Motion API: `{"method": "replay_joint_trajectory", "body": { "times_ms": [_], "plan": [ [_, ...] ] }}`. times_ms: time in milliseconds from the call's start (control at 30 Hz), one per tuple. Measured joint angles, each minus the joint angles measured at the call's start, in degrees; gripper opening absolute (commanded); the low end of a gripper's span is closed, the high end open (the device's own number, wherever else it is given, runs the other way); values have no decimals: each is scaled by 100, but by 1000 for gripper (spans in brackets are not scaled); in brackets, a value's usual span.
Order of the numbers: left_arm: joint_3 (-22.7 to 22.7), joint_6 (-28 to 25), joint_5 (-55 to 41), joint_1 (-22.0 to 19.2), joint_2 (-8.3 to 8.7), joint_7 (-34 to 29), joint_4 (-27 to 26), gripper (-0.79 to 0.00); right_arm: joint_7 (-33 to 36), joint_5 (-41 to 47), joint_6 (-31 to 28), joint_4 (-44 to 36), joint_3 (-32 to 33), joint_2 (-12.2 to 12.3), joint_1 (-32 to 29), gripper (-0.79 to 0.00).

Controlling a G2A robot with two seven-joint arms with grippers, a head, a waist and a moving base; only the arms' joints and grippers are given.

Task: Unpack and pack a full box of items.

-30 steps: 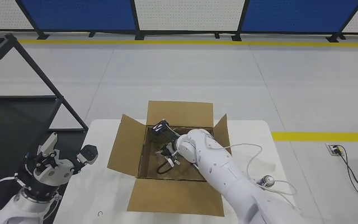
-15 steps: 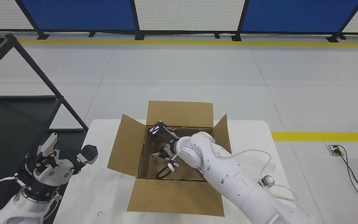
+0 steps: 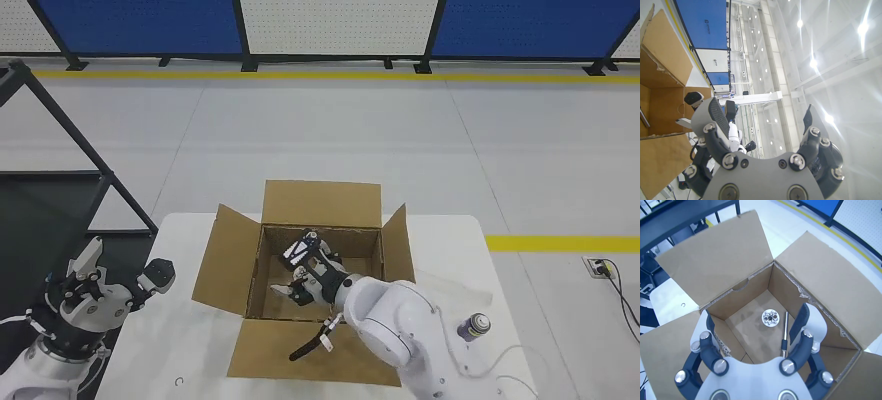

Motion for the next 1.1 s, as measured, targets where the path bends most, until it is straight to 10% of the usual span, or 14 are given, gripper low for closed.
{"method": "replay_joint_trajectory", "body": {
  "times_ms": [633, 1100],
  "plan": [
    [0, 0, 0, 0, 0, 0, 0, 0, -114, -37, -77, -243, 111, 32, -210, 0],
    [200, 101, 249, -17, 22, -210, -58, 0, -378, -624, -718, -3264, 1611, 365, -1849, 0]
  ]
}}
